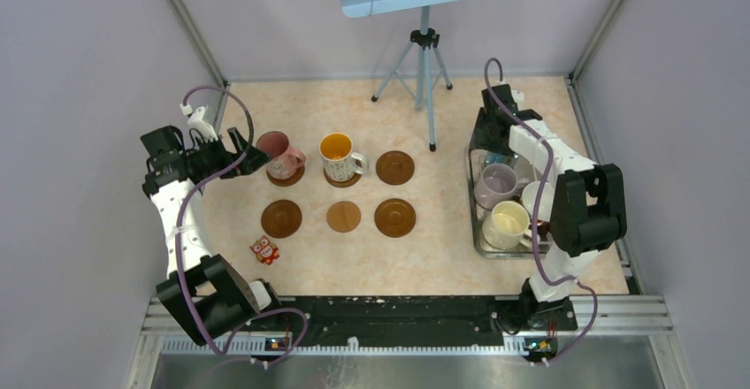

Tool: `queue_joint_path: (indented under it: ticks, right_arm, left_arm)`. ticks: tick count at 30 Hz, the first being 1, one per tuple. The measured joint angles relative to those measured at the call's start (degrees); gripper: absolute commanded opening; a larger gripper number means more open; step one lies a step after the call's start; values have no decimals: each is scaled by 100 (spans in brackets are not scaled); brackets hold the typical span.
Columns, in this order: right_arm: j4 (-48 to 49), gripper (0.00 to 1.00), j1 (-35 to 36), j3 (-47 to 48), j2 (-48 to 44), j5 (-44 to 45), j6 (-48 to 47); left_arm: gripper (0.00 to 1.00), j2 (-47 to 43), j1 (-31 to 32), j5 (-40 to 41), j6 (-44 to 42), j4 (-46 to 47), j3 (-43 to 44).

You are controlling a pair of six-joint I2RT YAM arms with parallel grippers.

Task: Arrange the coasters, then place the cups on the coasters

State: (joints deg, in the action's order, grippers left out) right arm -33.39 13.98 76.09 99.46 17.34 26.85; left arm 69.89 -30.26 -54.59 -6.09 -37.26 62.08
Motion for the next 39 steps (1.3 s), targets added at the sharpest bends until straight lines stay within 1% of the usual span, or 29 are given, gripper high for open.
queue_joint_path:
  ticks: [8,13,18,24,30,36,37,39]
  right_arm:
    - [170,65,-382,-339,-238,-4,-492]
    - [168,63,-702,-348,-243,-7,-780]
    - [219,58,-898,-455,-243,13,-997]
    - [256,48,-938,-485,-243,-70,-1370]
    - [501,46,-1174,-651,-282,-560,-2072]
    - [802,36,-1574,-940,-310,-1211,-2597]
    - [846,32,-1604,-979,-310,-1279,-2664]
    - [907,19,-1637,-1067,-319,-1394,-2828]
  left_arm:
    - [99,0,0,0,2,2,0]
    - [99,0,0,-2,2,4,0]
    - [99,0,0,0,2,7,0]
    - [99,0,0,0,0,17,-7]
    - [99,0,0,0,0,17,-39]
    - [99,0,0,-7,0,22,-39]
    - [99,0,0,-9,0,22,-39]
    - [99,0,0,-11,0,22,-39]
